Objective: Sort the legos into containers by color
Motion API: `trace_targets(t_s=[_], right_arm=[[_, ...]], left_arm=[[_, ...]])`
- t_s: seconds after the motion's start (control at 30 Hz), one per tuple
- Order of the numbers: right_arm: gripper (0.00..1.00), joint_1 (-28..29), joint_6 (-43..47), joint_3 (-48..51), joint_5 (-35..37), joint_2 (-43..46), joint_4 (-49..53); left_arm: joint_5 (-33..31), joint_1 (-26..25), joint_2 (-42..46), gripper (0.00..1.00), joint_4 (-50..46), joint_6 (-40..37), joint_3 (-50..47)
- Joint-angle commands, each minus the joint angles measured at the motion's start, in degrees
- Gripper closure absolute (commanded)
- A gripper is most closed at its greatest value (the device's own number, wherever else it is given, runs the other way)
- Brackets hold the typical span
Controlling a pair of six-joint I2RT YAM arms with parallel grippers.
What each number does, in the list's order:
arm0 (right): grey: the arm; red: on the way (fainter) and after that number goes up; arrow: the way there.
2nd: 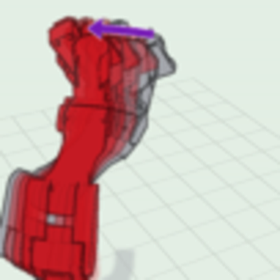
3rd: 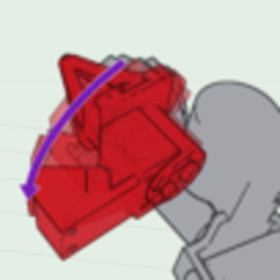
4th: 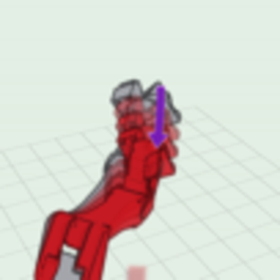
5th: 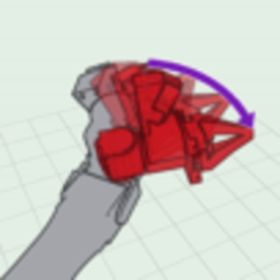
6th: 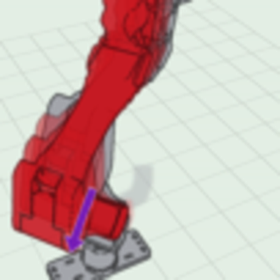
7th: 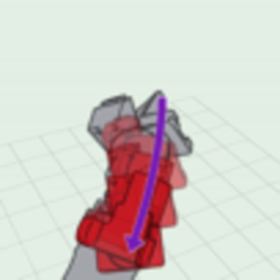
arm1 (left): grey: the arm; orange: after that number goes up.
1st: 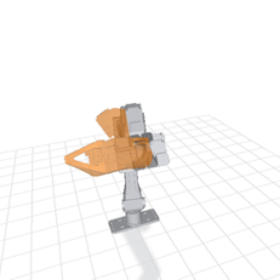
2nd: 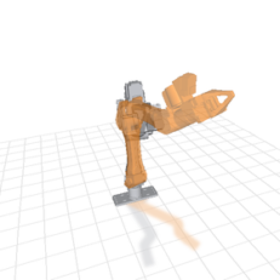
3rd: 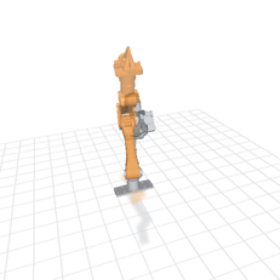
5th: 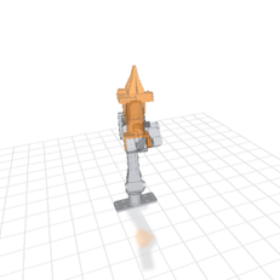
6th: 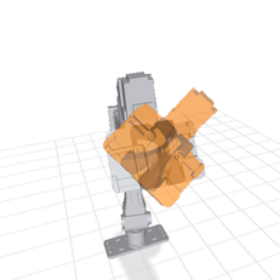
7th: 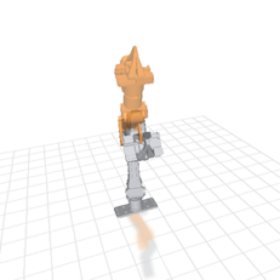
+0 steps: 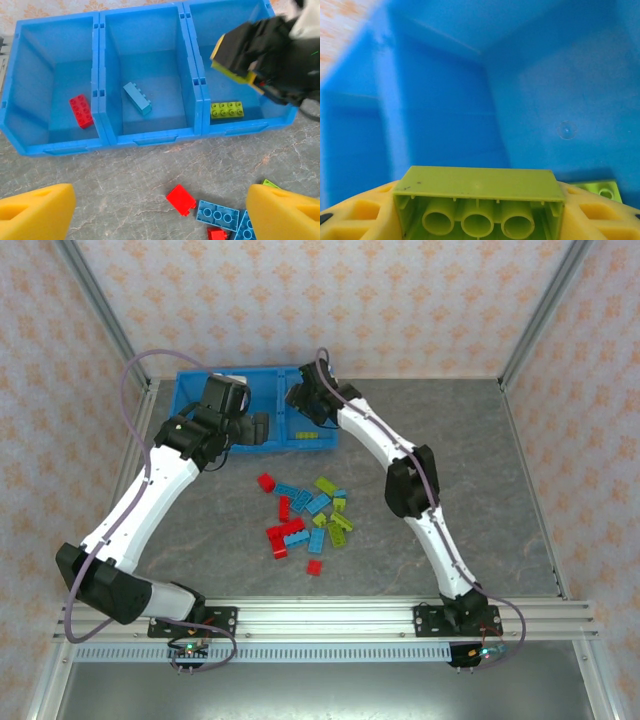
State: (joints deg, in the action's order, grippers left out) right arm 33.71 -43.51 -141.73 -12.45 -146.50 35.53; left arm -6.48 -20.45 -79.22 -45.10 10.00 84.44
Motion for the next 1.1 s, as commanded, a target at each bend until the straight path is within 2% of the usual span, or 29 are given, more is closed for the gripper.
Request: trace_targets(t_s=[0.0, 0.07, 0.1, 0.33, 0.43, 0.53, 0.63, 0.73, 0.8, 0.9, 1.07], right_arm=[[0.36, 0.2, -0.7, -3.8, -3.4, -1.6, 3.9], [0.22, 0.2, -0.9, -3.5, -3.5, -1.1, 5.0], [0.19, 0.2, -0.6, -3.1, -3.4, -0.3, 5.0], [0.19, 0.2, 0.1, -1.5, -3.2, 6.2, 4.1], [0.22, 0.2, 0.0, -0.6, -3.7, 9.9, 4.4], [0.31, 0.2, 0.7, 2.6, -4.6, 14.8, 2.5], [0.4, 0.2, 1.7, 5.2, -4.6, 19.6, 2.8], [0.4, 0.2, 3.8, 9.8, -2.7, 25.6, 4.9], [0.34, 0.3, 6.5, 15.9, 0.7, 31.1, 6.4], [0.24, 0.0, 9.4, 25.6, 5.6, 38.7, 8.1], [0.15, -1.6, 9.7, 37.4, 6.8, 47.8, 8.8]], left_arm=[[-1.2, 0.7, 2.5, 0.11, 0.9, -0.9, -1.3], [-1.2, 0.8, 2.7, 0.11, 0.9, -1.0, -1.5], [-1.2, 0.9, 2.8, 0.11, 1.0, -0.9, -1.6], [0.6, 0.9, 2.2, 0.11, 1.3, 0.5, -1.8], [0.2, 0.8, 2.4, 0.11, 0.4, 0.5, -2.0], [-0.3, 1.6, 1.7, 0.13, -1.6, 3.0, -2.6], [6.9, 3.9, -0.5, 0.18, -1.9, 9.4, -3.8], [13.2, 4.4, -5.0, 0.2, -2.0, 16.9, -4.6], [14.4, 4.4, -8.7, 0.2, -2.5, 22.3, -5.5], [14.6, 4.4, -14.0, 0.2, -2.5, 24.8, -6.0], [17.1, 4.5, -22.6, 0.2, 1.7, 27.4, -6.2]])
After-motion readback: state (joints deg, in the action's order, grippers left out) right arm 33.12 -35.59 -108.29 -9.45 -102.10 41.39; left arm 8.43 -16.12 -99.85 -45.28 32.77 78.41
